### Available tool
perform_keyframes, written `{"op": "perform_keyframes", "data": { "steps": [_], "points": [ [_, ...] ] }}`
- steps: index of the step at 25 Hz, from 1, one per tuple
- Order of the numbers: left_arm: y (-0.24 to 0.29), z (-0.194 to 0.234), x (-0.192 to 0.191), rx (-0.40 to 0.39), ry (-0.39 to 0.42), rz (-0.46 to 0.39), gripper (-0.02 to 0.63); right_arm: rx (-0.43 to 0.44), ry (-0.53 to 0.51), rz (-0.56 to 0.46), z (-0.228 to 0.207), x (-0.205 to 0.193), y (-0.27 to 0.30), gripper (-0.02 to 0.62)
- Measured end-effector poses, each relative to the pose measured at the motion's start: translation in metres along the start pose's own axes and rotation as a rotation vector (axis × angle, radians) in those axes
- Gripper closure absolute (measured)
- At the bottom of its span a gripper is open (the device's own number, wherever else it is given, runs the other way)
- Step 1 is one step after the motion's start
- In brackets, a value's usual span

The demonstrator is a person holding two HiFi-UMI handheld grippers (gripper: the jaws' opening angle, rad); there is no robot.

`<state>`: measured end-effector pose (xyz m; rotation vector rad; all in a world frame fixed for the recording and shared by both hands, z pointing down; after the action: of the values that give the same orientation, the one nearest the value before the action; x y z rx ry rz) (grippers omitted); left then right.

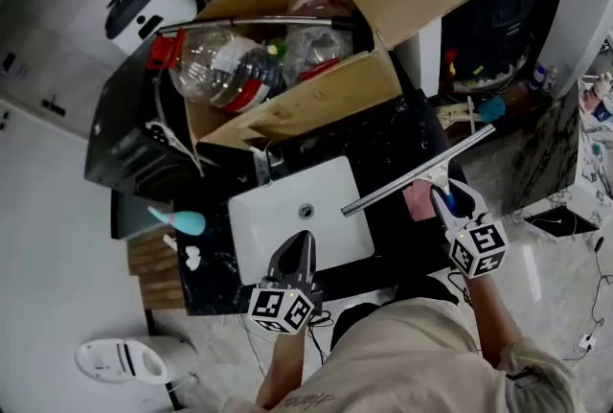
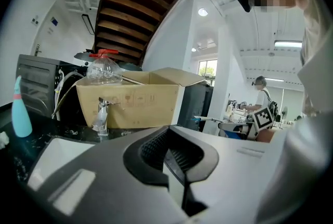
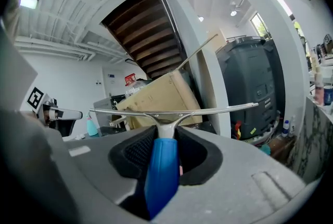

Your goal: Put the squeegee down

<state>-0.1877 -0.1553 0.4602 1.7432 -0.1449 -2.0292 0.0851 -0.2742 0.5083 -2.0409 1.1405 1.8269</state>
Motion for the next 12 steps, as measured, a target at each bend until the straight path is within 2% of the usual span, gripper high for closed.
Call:
{"op": "perform_keyframes", "data": {
  "steps": [7, 12],
  "points": [
    [0.017, 0.000, 0.002, 0.041, -0.024, 0.032, 0.592, 0.029, -0.002, 0.109, -0.028, -0.001, 0.054, 0.472],
    [0.035, -0.001, 0.001, 0.043, -0.025, 0.065, 0.592, 0.052, -0.023, 0.204, -0.037, -0.009, 0.091, 0.472]
  ]
}}
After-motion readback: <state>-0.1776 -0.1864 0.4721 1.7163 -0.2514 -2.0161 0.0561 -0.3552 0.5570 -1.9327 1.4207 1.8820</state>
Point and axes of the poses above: the fingertips, and each gripper's own axes: y forward along the fingers, z to its left, x out of its top, the point moved 2 cm from there along -y, backward along the fingers, and after that the axes turned 9 degrees about z, right-handed, at the moved point
